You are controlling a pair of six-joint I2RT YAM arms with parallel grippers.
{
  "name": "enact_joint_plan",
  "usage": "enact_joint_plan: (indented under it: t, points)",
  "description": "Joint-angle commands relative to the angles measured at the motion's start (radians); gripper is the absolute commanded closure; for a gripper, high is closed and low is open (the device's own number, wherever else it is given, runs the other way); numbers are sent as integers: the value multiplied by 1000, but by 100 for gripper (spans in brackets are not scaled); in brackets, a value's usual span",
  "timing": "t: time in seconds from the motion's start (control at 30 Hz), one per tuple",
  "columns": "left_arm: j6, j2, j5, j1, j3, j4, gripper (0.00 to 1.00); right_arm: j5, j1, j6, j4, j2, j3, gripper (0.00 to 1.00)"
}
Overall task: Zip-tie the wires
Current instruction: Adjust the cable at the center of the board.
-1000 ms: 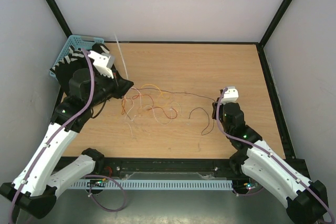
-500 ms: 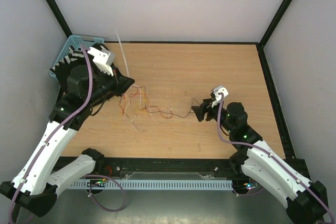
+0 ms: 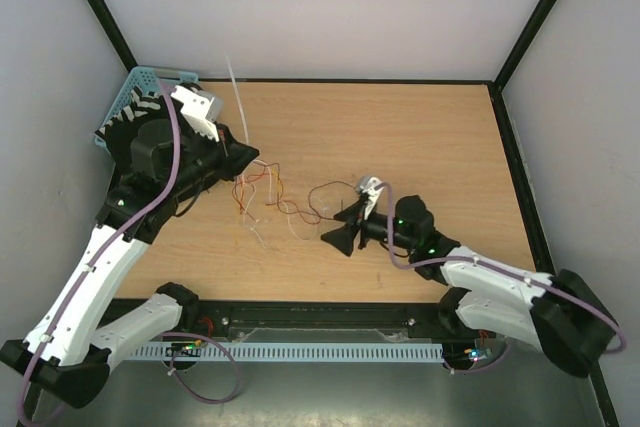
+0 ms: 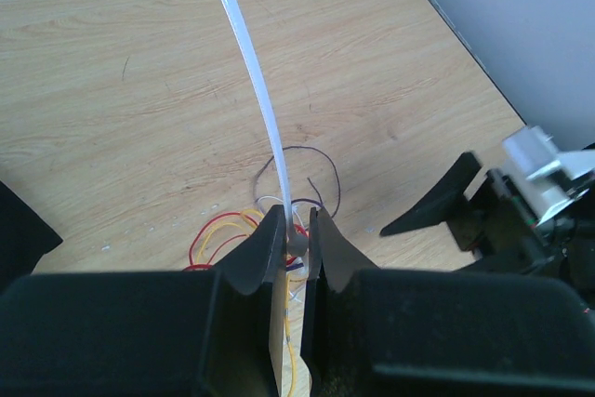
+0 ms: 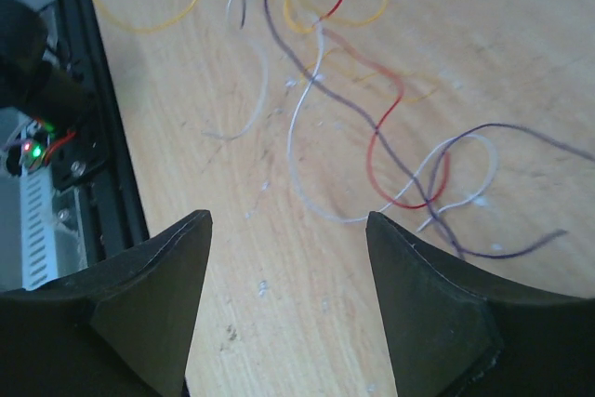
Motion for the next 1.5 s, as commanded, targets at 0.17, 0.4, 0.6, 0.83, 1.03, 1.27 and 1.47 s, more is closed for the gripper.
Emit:
enact_joint_plan:
  t: [0.17,0.4,0.6,0.83,1.03,1.27,1.47]
  points:
    - [2,3,20,7,47,27,99,58,93,32,270,310,80,22]
    - [-8,2,26,6,44,26,99,7,114,38,330,532,193,21]
    - [-10,2,29,6,45,27,99,-12,129,62,365,659,259,21]
    - [-4,5,26,7,54,26,99,-38,158,96,413,769,300,27]
    - [6,4,11,7,53,22,99,-30,160,74,384,745,301,79]
    - [30,3,-7,16,56,15,99,63,121,33,175,489,207,100]
    - [28,2,13,25,64,15,99,74,-2,32,-24,215,97,100]
